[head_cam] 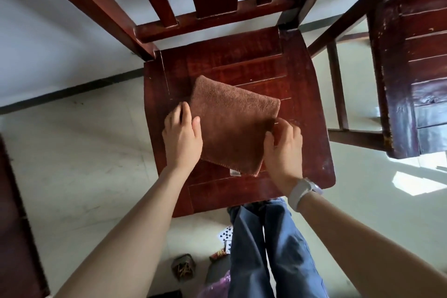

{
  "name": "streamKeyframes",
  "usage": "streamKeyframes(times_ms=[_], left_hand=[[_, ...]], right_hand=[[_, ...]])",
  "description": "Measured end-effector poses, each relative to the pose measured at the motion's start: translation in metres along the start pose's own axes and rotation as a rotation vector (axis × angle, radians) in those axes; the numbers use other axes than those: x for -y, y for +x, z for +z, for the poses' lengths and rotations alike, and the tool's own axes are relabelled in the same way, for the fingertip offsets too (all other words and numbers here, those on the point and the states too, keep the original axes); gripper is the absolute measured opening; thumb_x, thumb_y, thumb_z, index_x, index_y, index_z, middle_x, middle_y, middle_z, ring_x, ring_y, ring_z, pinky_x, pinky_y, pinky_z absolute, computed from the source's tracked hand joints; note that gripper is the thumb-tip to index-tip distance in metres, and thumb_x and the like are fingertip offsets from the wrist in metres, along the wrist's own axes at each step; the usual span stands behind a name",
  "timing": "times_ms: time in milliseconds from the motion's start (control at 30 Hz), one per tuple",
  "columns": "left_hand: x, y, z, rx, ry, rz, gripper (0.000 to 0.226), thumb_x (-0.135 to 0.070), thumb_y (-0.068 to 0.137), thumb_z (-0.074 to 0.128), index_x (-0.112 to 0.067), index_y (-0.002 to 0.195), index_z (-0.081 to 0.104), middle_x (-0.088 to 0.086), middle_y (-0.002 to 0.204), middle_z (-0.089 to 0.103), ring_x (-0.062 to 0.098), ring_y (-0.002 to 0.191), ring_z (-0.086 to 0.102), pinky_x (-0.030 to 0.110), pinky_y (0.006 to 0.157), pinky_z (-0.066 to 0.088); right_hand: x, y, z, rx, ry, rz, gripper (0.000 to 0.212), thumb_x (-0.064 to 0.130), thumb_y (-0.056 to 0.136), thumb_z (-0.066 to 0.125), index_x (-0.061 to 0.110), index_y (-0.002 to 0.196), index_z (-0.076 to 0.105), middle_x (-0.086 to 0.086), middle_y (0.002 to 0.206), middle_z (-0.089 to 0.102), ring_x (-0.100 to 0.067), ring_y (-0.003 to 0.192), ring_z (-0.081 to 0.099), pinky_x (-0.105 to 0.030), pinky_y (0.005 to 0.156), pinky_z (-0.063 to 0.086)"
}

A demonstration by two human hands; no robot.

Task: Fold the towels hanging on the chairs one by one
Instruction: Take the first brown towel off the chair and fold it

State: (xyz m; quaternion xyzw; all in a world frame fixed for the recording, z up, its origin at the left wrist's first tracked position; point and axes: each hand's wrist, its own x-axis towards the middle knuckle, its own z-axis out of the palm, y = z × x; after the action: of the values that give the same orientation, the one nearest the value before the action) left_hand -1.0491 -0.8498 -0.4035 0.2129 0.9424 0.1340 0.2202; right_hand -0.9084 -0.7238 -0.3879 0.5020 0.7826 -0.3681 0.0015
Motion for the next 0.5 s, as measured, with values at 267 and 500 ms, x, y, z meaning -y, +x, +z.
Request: streamKeyframes(times_ms=[267,500], left_hand=[[-0.008,0.028,-0.013,-0.024,-0.194,-0.162,0.038,-0.022,0.095,0.046,-0.002,0.126,0.052,0.021,0.124,0.056,0.033,0.117,0.049,0.032,0.098,0.033],[-0.011,0.04,-0.022,0.142,-0.343,-0.335,0.042,-0.027,0.091,0.052,-0.005,0.127,0.052,0.013,0.131,0.054,0.028,0.119,0.051,0.035,0.101,0.041]], right_hand=[[0.01,0.015,0.014,0.052,0.213,0.539,0.028,0.023,0.089,0.05,0.007,0.111,0.06,-0.011,0.107,0.065,-0.03,0.101,0.059,-0.028,0.082,0.041],[0.015,0.021,0.013,0.137,0.258,0.538,0.02,0.017,0.084,0.049,0.007,0.076,0.065,-0.011,0.078,0.057,-0.026,0.077,0.052,-0.035,0.073,0.043]])
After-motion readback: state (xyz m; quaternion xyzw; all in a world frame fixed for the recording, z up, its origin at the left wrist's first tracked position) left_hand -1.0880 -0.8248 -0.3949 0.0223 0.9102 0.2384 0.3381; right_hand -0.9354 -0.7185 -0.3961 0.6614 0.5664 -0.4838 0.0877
